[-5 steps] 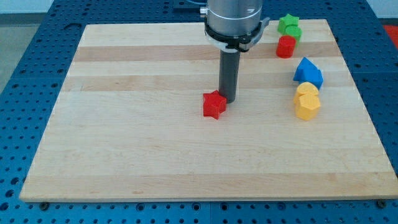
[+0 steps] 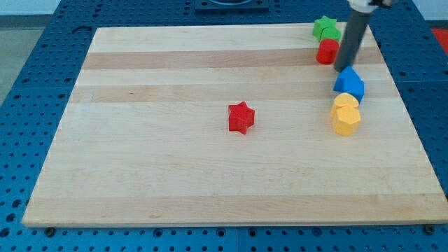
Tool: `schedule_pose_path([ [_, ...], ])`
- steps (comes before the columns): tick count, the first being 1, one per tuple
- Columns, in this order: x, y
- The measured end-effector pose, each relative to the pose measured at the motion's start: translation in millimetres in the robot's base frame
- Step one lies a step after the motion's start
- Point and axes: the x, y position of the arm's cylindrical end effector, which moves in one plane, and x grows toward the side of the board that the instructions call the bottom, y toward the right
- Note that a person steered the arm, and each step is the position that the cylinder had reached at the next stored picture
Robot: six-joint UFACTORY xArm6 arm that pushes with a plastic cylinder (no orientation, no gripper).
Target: Place the blue cube diagonally to the top right of the red star
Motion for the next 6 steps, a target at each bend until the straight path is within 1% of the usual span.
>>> schedule_pose_path([
  [1, 2, 37],
  [2, 26, 49],
  [3, 56, 33],
  [4, 72, -34],
  [5, 75, -74],
  [6, 72, -50],
])
